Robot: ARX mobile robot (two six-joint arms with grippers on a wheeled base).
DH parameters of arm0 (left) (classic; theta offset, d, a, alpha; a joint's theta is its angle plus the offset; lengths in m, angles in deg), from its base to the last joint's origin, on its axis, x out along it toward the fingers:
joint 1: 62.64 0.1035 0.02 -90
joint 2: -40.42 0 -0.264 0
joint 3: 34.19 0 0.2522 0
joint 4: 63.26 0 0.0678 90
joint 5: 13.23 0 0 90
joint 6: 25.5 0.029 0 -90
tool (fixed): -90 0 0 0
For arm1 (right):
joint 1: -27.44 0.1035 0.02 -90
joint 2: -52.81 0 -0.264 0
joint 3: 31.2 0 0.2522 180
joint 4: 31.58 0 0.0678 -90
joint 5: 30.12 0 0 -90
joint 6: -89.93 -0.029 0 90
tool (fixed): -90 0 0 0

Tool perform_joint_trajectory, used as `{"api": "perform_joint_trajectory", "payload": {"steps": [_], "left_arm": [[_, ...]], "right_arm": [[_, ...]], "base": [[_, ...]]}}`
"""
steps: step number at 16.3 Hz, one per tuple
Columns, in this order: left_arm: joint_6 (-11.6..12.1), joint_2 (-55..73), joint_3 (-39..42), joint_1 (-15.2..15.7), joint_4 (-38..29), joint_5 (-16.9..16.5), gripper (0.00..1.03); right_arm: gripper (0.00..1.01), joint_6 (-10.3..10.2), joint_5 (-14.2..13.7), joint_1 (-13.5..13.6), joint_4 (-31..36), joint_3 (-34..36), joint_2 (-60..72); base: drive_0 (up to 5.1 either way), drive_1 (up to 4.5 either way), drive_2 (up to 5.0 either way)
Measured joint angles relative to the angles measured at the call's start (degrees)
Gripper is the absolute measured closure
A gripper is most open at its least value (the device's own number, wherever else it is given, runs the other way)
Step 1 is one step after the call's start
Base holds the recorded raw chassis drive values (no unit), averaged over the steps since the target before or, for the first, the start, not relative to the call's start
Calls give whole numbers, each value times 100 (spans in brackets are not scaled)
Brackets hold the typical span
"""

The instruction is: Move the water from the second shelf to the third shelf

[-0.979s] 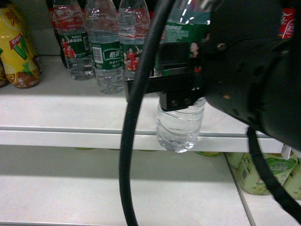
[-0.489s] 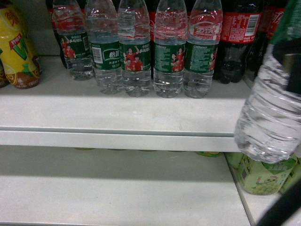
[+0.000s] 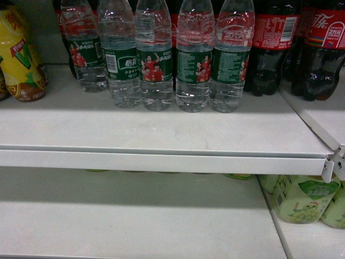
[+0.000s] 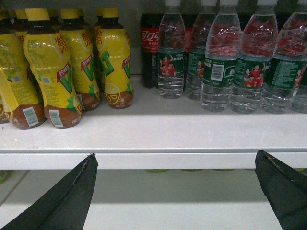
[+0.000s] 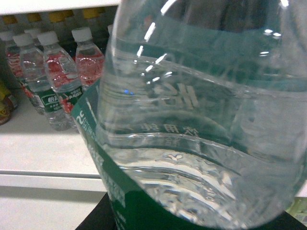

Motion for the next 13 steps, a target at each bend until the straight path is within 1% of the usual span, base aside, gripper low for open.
{"api": "perform_joint_trajectory", "payload": {"steps": [3, 4, 6, 13], "left_arm": [[2, 0, 0, 0, 0, 0, 5], [0, 0, 0, 0, -2, 0, 5], [0, 0, 0, 0, 0, 0, 5], [2, 0, 0, 0, 7, 2, 5]], "right_arm": [[60, -2, 9, -179, -72, 0, 2], [60, 0, -7, -190, -68, 0, -2], [60, -15, 59, -295, -166, 0, -46], [60, -24, 52, -295, -184, 0, -70]], "base": [[0, 0, 0], [0, 0, 0], [0, 0, 0], [0, 0, 0]]}}
